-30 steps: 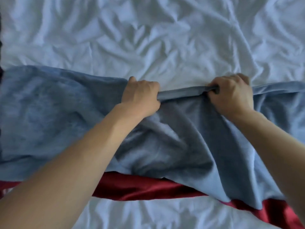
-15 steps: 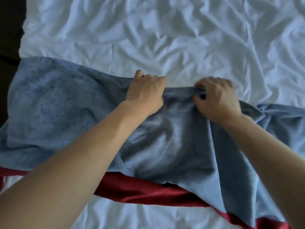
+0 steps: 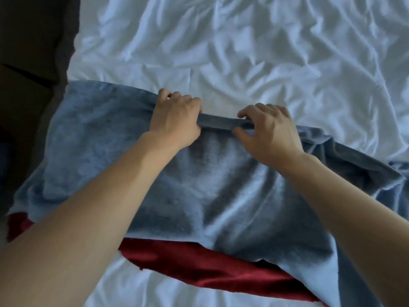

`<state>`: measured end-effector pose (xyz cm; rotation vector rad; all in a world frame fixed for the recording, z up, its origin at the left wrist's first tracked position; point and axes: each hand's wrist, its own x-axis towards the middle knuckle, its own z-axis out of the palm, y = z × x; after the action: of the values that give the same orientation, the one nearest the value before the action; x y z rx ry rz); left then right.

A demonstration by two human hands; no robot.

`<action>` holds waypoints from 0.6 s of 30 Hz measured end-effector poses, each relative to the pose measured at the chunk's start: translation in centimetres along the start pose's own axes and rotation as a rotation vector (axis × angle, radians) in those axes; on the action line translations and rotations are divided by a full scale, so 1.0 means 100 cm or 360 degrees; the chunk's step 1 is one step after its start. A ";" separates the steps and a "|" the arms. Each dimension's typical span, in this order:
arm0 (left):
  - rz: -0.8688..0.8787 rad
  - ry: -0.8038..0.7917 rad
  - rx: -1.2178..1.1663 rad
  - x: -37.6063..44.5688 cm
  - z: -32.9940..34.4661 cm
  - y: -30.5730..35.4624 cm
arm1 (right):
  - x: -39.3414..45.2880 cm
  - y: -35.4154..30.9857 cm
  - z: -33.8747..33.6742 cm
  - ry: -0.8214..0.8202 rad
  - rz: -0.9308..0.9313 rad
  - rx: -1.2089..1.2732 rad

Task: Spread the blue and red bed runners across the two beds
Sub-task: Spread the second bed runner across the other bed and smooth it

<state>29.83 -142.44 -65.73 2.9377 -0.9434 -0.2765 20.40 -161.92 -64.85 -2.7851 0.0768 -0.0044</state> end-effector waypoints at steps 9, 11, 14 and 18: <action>0.0052 0.0018 -0.0003 -0.011 0.000 -0.114 | 0.068 -0.125 0.058 -0.0002 -0.0015 0.0031; 0.0029 0.0057 -0.0002 -0.014 0.000 -0.136 | 0.084 -0.144 0.068 -0.0011 0.0044 0.0027; -0.0043 0.0078 -0.0029 -0.018 -0.003 -0.172 | 0.108 -0.172 0.082 -0.0047 0.0032 0.0003; -0.0043 0.0060 -0.0100 -0.017 -0.006 -0.188 | 0.120 -0.188 0.094 -0.0065 0.0018 -0.0075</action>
<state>39.40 -126.19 -66.68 2.8895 -0.8743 -0.2459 33.50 -141.68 -67.17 -2.8301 0.0832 0.0576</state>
